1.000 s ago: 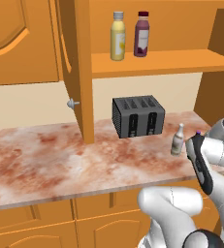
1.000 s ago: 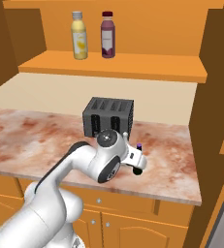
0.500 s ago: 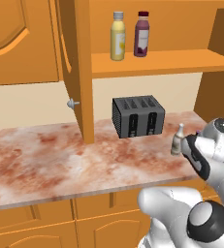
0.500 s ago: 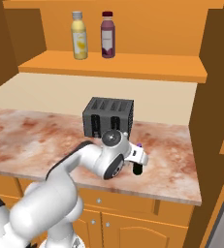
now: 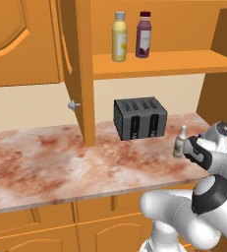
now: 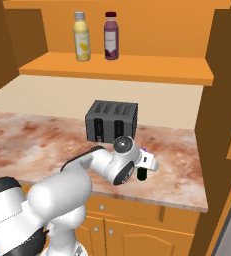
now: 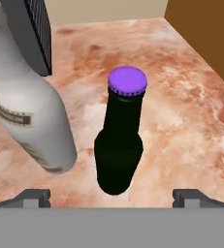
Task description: Sort all alcoholic drinks to one cabinet, and non-alcoholic drinks to the other.
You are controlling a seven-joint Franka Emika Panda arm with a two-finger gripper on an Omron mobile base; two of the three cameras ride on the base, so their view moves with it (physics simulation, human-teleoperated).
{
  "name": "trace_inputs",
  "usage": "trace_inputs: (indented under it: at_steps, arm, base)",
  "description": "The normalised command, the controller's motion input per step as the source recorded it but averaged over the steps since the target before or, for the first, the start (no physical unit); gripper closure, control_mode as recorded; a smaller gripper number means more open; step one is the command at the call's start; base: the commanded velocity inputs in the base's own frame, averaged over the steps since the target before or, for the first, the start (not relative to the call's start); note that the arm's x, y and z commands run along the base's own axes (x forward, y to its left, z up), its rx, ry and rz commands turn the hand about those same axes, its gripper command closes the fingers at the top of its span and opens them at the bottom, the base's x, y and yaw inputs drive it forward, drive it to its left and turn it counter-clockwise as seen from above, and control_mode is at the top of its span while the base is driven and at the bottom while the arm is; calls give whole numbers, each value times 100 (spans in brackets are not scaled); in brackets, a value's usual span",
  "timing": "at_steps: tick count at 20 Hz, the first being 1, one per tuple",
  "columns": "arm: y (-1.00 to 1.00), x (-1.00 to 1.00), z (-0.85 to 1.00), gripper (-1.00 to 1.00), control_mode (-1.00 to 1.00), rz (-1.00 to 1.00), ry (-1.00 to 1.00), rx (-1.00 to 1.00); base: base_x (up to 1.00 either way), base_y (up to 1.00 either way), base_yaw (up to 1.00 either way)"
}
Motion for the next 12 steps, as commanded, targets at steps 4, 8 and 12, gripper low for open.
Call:
trace_inputs:
  at_steps: [4, 8, 12]
  arm:
    - [-16, 30, -10, -100, -100, 0, 0, 0]
    - [-16, 27, -7, -100, -100, 0, 0, 0]
    - [-14, 19, -11, -100, -100, 0, 0, 0]
  base:
    - [0, 0, 0]
    - [0, 0, 0]
    - [0, 0, 0]
